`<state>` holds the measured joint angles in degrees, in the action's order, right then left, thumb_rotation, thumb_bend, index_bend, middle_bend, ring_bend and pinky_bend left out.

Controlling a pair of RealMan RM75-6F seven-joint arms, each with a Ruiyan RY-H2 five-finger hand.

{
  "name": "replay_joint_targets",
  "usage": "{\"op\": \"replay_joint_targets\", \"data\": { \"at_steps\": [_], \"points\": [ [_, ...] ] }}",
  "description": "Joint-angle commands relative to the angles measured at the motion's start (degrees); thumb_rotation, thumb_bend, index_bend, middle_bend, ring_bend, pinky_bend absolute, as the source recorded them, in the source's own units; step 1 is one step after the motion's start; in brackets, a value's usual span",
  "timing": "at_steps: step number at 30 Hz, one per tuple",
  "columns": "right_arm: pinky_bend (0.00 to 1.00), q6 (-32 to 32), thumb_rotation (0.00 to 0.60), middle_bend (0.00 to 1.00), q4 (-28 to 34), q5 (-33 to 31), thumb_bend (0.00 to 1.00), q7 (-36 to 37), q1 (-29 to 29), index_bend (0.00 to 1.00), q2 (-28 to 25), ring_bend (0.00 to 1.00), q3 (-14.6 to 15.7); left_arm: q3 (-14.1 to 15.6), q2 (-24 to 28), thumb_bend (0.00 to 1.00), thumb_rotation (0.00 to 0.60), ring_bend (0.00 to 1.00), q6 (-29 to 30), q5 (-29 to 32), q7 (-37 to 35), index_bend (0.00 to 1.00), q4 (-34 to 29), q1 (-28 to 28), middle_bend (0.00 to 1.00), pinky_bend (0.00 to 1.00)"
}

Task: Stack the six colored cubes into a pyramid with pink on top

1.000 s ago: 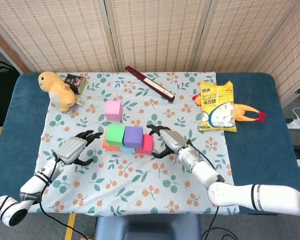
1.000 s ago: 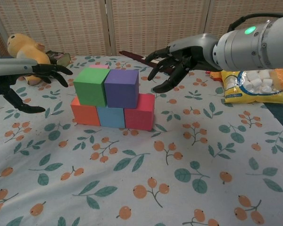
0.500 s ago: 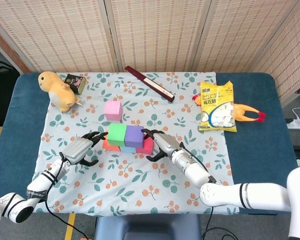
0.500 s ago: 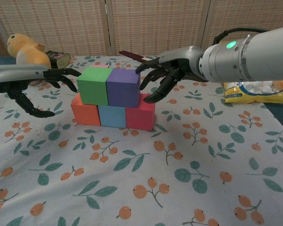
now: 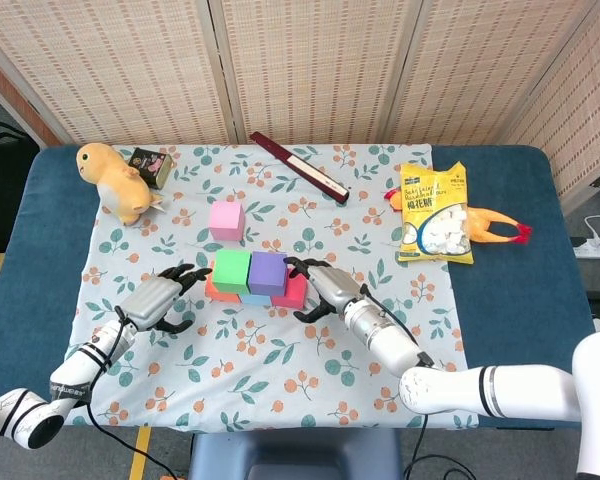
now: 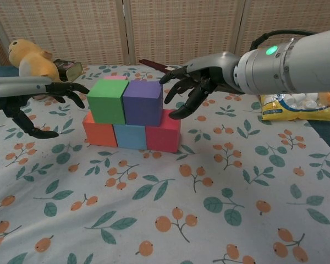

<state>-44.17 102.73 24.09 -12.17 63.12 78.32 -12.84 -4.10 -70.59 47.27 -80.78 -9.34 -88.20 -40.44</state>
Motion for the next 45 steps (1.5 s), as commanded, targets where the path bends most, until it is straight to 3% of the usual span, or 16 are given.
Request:
{"op": "replay_joint_targets", "data": {
  "at_steps": [1, 12, 19, 32, 45],
  "points": [
    [0.02, -0.65, 0.6, 0.19, 0.99, 0.33, 0.24, 0.09, -0.24, 0.0, -0.96, 0.0, 0.2, -0.04, 0.06, 0.32, 0.6, 0.04, 0.3, 0.14, 0.03, 0.0, -0.03, 0.1, 0.16, 0.14],
    [0.02, -2.23, 0.6, 0.19, 5.43, 2.93, 0.24, 0.54, -3.44, 0.0, -7.21, 0.0, 2.65, 0.91, 0.89, 0.32, 0.6, 0.04, 2.18, 2.11, 1.07, 0.0, 0.72, 2.34, 0.16, 0.14],
    [0.02, -0.65, 0.6, 0.19, 4.27, 3.99, 0.24, 1.78, -5.45, 0.0, -8.27, 0.0, 4.89, 1.71, -0.33, 0.32, 0.6, 0.04, 0.1, 5.24, 2.31, 0.0, 3.13, 2.96, 0.16, 0.14],
    [0.02, 2.13, 0.6, 0.19, -2.29, 1.94, 0.24, 1.6, -3.76, 0.0, -2.28, 0.0, 5.99, 1.54, -3.07, 0.32, 0.6, 0.03, -3.68, 9.98, 4.24, 0.0, 6.71, 2.46, 0.16, 0.14],
    [0.02, 2.72, 0.6, 0.19, -6.97, 0.48, 0.24, 1.76, -2.35, 0.0, 2.91, 0.0, 5.58, 0.46, -6.32, 0.32, 0.6, 0.03, -5.93, 8.07, 1.58, 0.0, 8.63, 0.59, 0.15, 0.14]
  ]
}}
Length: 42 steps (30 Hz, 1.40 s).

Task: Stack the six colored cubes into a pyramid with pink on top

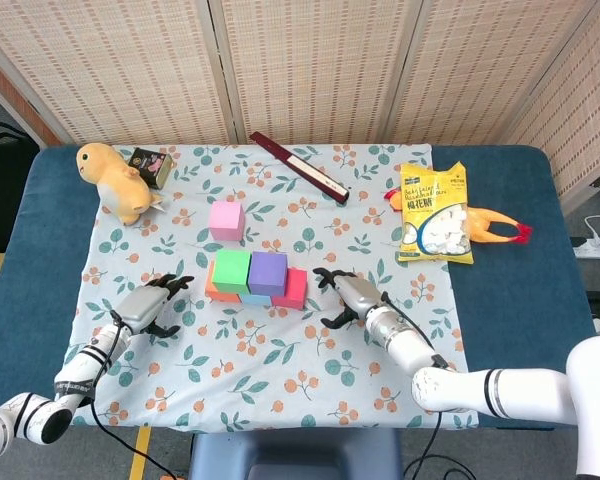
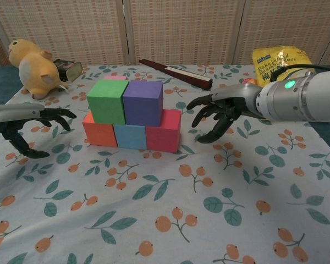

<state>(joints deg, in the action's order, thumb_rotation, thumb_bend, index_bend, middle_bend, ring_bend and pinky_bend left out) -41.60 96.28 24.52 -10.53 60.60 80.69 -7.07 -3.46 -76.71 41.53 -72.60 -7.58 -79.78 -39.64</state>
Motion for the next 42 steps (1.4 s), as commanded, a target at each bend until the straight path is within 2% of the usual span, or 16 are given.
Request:
{"op": "replay_joint_targets", "data": {
  "at_steps": [1, 19, 34, 42],
  "points": [
    [0.02, 0.16, 0.6, 0.19, -0.79, 0.12, 0.24, 0.15, 0.24, 0.0, 0.85, 0.0, -0.28, -0.26, -0.34, 0.32, 0.6, 0.03, -0.32, -0.15, -0.25, 0.0, 0.33, -0.36, 0.15, 0.14],
    [0.0, 0.74, 0.6, 0.19, -4.64, 0.24, 0.24, -0.01, 1.4, 0.0, 4.82, 0.0, -0.97, -0.4, -1.37, 0.32, 0.6, 0.02, -1.41, -0.94, -1.59, 0.0, 1.45, -1.29, 0.15, 0.14],
    [0.0, 0.24, 0.6, 0.19, -5.19, -0.67, 0.24, -1.2, 2.15, 0.0, 5.39, 0.0, -1.02, -0.28, -1.39, 0.32, 0.6, 0.02, -1.13, -1.4, -1.61, 0.0, 1.2, -1.46, 0.15, 0.14],
    [0.0, -0.96, 0.6, 0.19, -3.15, 0.0, 0.24, -1.82, 1.3, 0.0, 3.83, 0.0, -0.23, -0.18, -0.65, 0.32, 0.6, 0.02, -0.5, -0.78, -1.32, 0.0, 0.66, -0.88, 0.14, 0.14]
  ]
}}
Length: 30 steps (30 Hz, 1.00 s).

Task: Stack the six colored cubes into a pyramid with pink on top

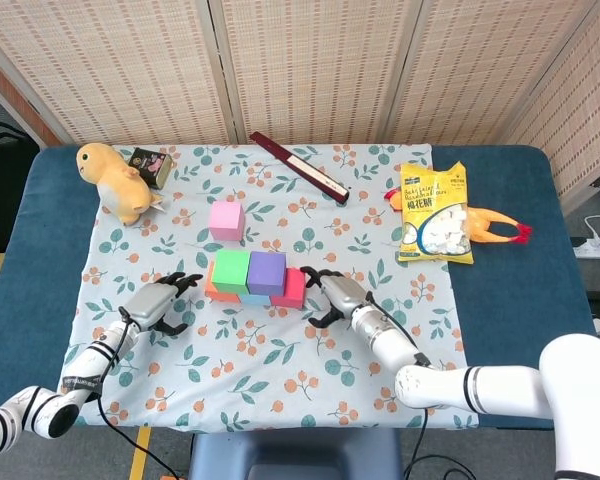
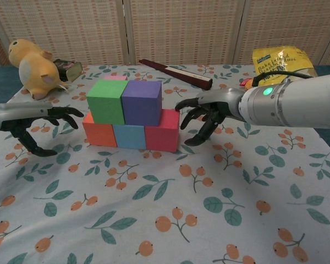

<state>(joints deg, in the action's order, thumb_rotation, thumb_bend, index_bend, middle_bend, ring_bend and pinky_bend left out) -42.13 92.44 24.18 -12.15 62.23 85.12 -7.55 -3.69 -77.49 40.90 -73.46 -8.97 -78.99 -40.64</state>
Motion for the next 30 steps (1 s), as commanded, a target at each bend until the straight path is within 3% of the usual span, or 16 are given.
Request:
{"op": "replay_joint_targets", "data": {
  "at_steps": [1, 9, 19, 22, 30],
  "points": [
    [0.0, -0.6, 0.6, 0.19, 1.06, 0.44, 0.24, -0.2, -0.51, 0.0, -0.92, 0.0, 0.33, 0.08, 0.27, 0.32, 0.6, 0.02, 0.24, 0.14, 0.1, 0.0, -0.26, 0.24, 0.14, 0.14],
    [0.0, -3.01, 0.6, 0.19, 8.51, 4.14, 0.24, 1.06, -3.75, 0.0, -8.03, 0.0, 0.26, 0.37, 3.06, 0.32, 0.6, 0.01, 3.89, 0.64, 0.76, 0.0, -2.79, 2.74, 0.11, 0.14],
    [0.0, -9.74, 0.6, 0.19, 22.73, 17.64, 0.24, 6.92, -13.55, 0.0, -25.15, 0.0, -1.04, -2.82, 11.5, 0.32, 0.6, 0.01, 10.85, 1.55, -1.36, 0.0, -7.37, 5.94, 0.11, 0.14],
    [0.0, -12.99, 0.6, 0.19, 29.64, 20.48, 0.24, 7.13, -16.16, 0.0, -31.0, 0.0, -1.73, -5.02, 13.74, 0.32, 0.6, 0.02, 11.11, 2.08, -0.8, 0.02, -8.25, 4.79, 0.12, 0.14],
    [0.0, -15.17, 0.6, 0.19, 34.26, 27.81, 0.24, 10.08, -21.99, 0.0, -38.14, 0.0, -1.25, -9.58, 14.44, 0.34, 0.6, 0.06, 4.16, 7.01, 8.3, 0.09, -8.08, -3.73, 0.13, 0.16]
  ]
}}
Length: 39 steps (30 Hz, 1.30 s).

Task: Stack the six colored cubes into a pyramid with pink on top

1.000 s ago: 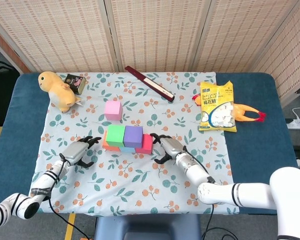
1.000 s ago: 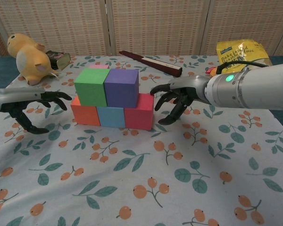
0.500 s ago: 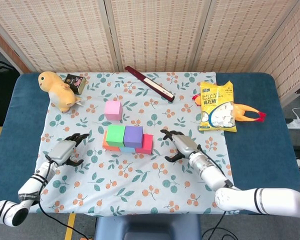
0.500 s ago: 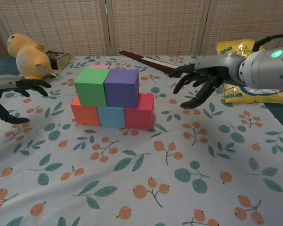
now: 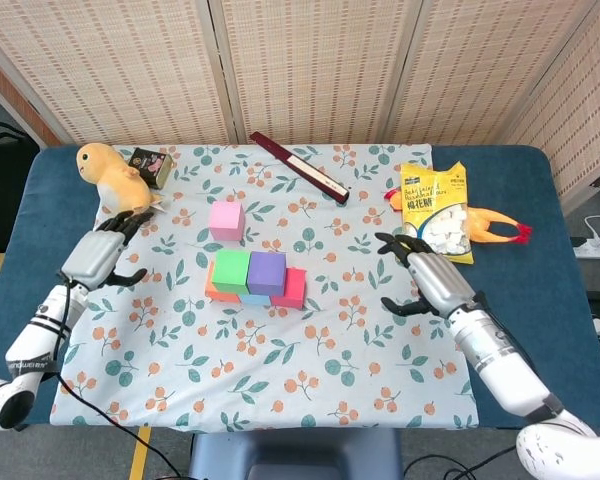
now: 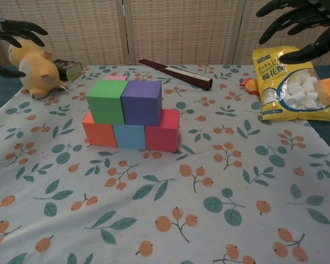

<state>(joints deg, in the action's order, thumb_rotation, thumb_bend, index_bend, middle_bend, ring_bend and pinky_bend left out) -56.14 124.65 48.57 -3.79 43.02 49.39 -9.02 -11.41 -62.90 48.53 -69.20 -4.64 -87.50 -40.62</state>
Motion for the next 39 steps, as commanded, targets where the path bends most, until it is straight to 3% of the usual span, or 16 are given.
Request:
{"op": "replay_joint_targets", "data": {
  "at_steps": [1, 10, 18, 27, 33, 39],
  "points": [
    [0.0, -1.22, 0.6, 0.19, 2.36, 4.63, 0.24, 2.21, -3.58, 0.0, -3.04, 0.0, 0.41, -2.34, -0.62, 0.34, 0.6, 0.06, -5.21, 4.22, 5.76, 0.09, 1.1, -5.52, 0.14, 0.16],
    [0.0, -1.44, 0.6, 0.19, 2.14, 12.19, 0.24, 6.97, -8.37, 0.0, -5.47, 0.0, 1.03, -4.61, -6.29, 0.34, 0.6, 0.07, -12.85, 17.79, 15.68, 0.13, 9.8, -16.82, 0.14, 0.16],
    [0.0, 0.22, 0.6, 0.19, 1.08, 14.67, 0.24, 8.94, -9.22, 0.0, -5.94, 0.0, 0.27, -3.09, -14.04, 0.34, 0.6, 0.08, -18.86, 26.98, 19.47, 0.17, 21.75, -24.56, 0.15, 0.16],
    [0.0, 1.03, 0.6, 0.19, 2.01, 15.52, 0.24, 7.79, -9.57, 0.0, -5.96, 0.0, 0.06, 0.59, -23.31, 0.34, 0.6, 0.08, -27.39, 31.21, 19.07, 0.16, 36.27, -29.27, 0.14, 0.15],
    [0.0, 1.53, 0.6, 0.19, 2.38, 15.34, 0.24, 7.35, -9.65, 0.0, -6.04, 0.0, -0.22, 3.11, -29.36, 0.32, 0.6, 0.03, -31.27, 31.68, 18.72, 0.07, 45.83, -31.29, 0.06, 0.14],
    [0.0, 1.75, 0.6, 0.19, 2.63, 14.71, 0.24, 6.61, -9.55, 0.0, -5.81, 0.0, -0.57, 3.64, -32.72, 0.32, 0.6, 0.0, -34.63, 32.0, 16.39, 0.01, 51.74, -32.17, 0.0, 0.14]
  ]
}}
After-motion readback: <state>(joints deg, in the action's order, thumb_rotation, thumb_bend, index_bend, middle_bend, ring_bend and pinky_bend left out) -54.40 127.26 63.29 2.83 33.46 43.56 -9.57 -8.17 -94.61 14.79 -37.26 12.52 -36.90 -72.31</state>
